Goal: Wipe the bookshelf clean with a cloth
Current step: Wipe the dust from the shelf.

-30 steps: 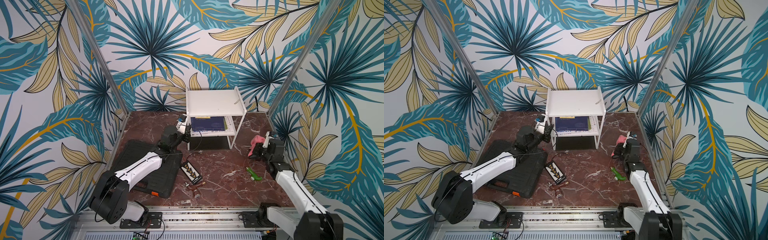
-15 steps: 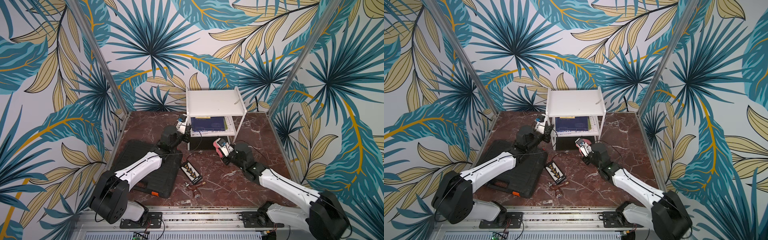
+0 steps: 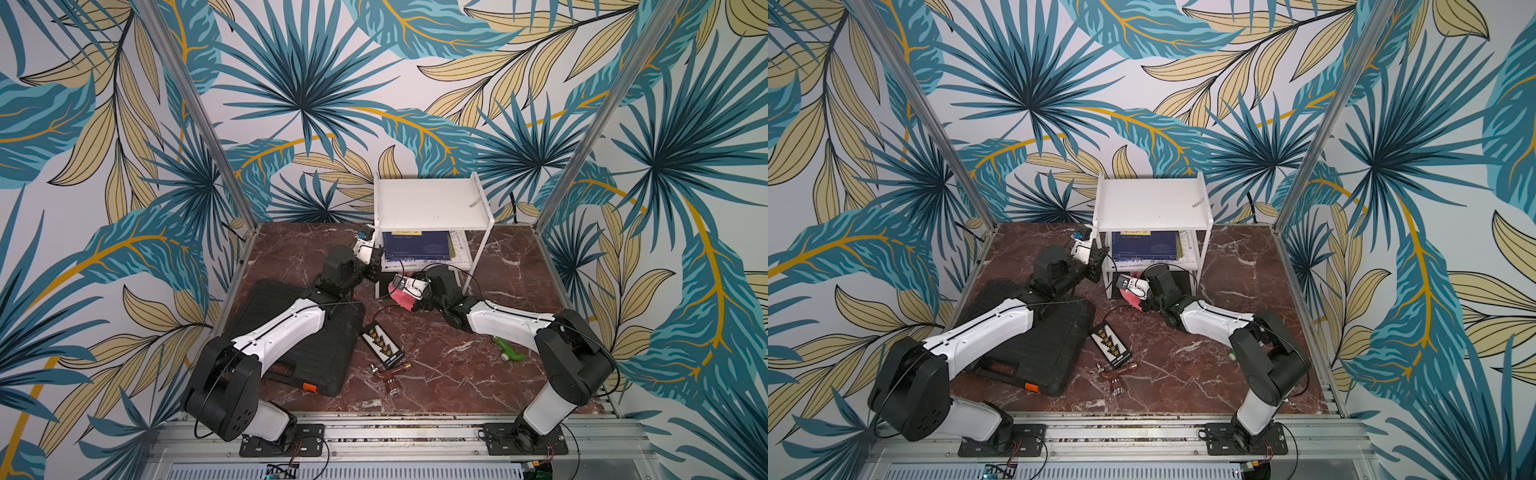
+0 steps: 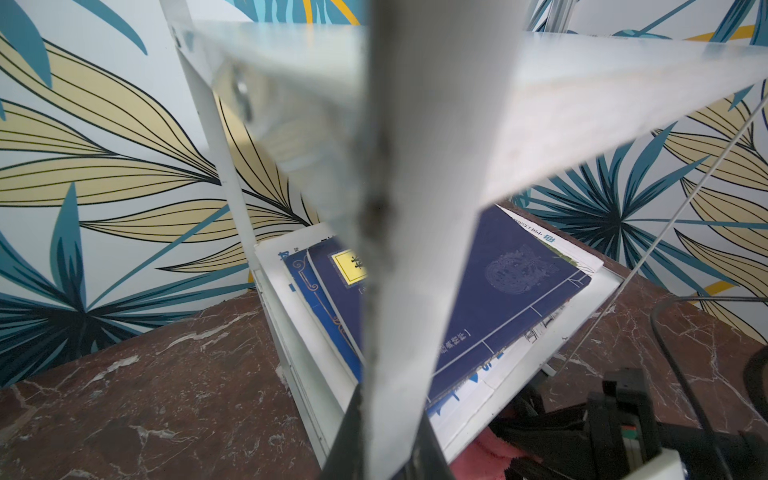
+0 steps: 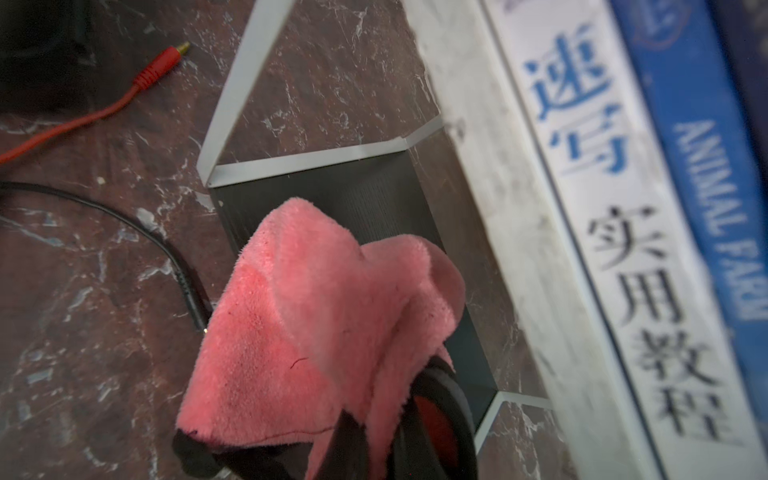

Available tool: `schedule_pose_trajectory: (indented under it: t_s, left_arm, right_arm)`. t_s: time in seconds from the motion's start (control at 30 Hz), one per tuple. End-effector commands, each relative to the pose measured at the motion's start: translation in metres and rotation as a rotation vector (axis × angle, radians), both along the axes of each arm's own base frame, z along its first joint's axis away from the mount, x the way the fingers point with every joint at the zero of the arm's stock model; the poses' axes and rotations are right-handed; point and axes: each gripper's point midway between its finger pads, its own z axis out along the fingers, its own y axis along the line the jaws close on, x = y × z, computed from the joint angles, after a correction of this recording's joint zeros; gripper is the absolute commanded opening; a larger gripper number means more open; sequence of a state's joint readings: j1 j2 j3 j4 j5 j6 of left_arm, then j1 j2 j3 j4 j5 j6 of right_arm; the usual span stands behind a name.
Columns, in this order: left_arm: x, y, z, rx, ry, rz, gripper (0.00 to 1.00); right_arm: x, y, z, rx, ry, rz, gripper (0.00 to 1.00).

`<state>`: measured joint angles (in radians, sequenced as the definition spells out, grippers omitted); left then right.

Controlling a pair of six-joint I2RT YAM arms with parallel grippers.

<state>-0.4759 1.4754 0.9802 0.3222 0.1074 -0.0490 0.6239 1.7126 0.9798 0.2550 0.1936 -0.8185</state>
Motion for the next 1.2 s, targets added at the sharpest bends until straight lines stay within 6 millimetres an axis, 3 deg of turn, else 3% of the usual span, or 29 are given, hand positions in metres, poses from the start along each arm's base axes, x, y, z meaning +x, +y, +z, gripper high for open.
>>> schedule_pose_trajectory:
  t_s: [0.0, 0.1, 0.17, 0.23, 0.37, 0.43, 0.47, 0.5, 0.6, 0.67, 0.73, 0.8, 0.9, 0.93, 1.0, 1.07, 1.17]
  left_arm:
    - [0.006, -0.008, -0.021, -0.042, 0.102, -0.019, 0.0]
    - [0.007, -0.009, -0.018, -0.051, 0.097, -0.021, 0.0]
    - [0.007, -0.006, -0.017, -0.046, 0.098, -0.009, 0.0]
    - [0.005, -0.003, -0.016, -0.04, 0.095, 0.003, 0.0]
    - [0.002, 0.006, -0.014, -0.019, 0.087, 0.035, 0.0]
    - [0.001, 0.008, -0.012, -0.003, 0.082, 0.038, 0.0]
    - [0.0, 0.01, -0.012, 0.004, 0.082, 0.044, 0.0]
    - [0.0, 0.01, -0.012, 0.008, 0.084, 0.044, 0.0]
    - [-0.001, 0.009, -0.018, 0.012, 0.099, 0.035, 0.0]
    - [-0.001, 0.007, -0.021, 0.001, 0.108, 0.026, 0.0]
    - [-0.002, 0.007, -0.021, -0.014, 0.106, 0.026, 0.0]
    - [-0.003, 0.008, -0.019, -0.021, 0.101, 0.033, 0.0]
    - [-0.002, 0.012, -0.015, -0.009, 0.093, 0.052, 0.0]
    - [-0.002, 0.013, -0.015, -0.001, 0.094, 0.058, 0.0]
    - [-0.001, 0.017, -0.017, 0.015, 0.101, 0.074, 0.0]
    - [-0.002, 0.019, -0.02, 0.021, 0.105, 0.08, 0.0]
    - [-0.002, 0.019, -0.022, 0.019, 0.108, 0.083, 0.0]
  right_arm:
    - [0.015, 0.042, 0.0, -0.075, -0.111, 0.053, 0.0]
    - [0.033, 0.072, -0.001, -0.099, -0.152, 0.096, 0.0]
    - [0.046, 0.062, -0.01, -0.165, -0.156, 0.067, 0.0]
    - [0.048, 0.026, -0.028, -0.26, -0.134, 0.006, 0.0]
    - [0.019, -0.069, -0.072, -0.431, -0.015, -0.089, 0.0]
    - [0.007, -0.099, -0.086, -0.522, 0.055, -0.127, 0.0]
    - [0.004, -0.098, -0.088, -0.525, 0.072, -0.123, 0.0]
    - [0.001, -0.084, -0.09, -0.498, 0.087, -0.081, 0.0]
    - [-0.001, 0.0, -0.084, -0.379, 0.059, 0.111, 0.0]
    - [0.007, 0.038, -0.078, -0.359, 0.006, 0.169, 0.0]
    - [0.016, 0.039, -0.076, -0.378, -0.013, 0.146, 0.0]
    - [0.022, 0.002, -0.087, -0.457, 0.01, 0.072, 0.0]
    - [0.021, -0.089, -0.097, -0.58, 0.062, -0.107, 0.0]
    - [0.012, -0.115, -0.101, -0.611, 0.086, -0.156, 0.0]
    - [-0.004, -0.137, -0.099, -0.609, 0.108, -0.187, 0.0]
    - [-0.019, -0.113, -0.096, -0.527, 0.131, -0.121, 0.0]
    - [-0.033, -0.036, -0.074, -0.321, 0.106, 0.029, 0.0]
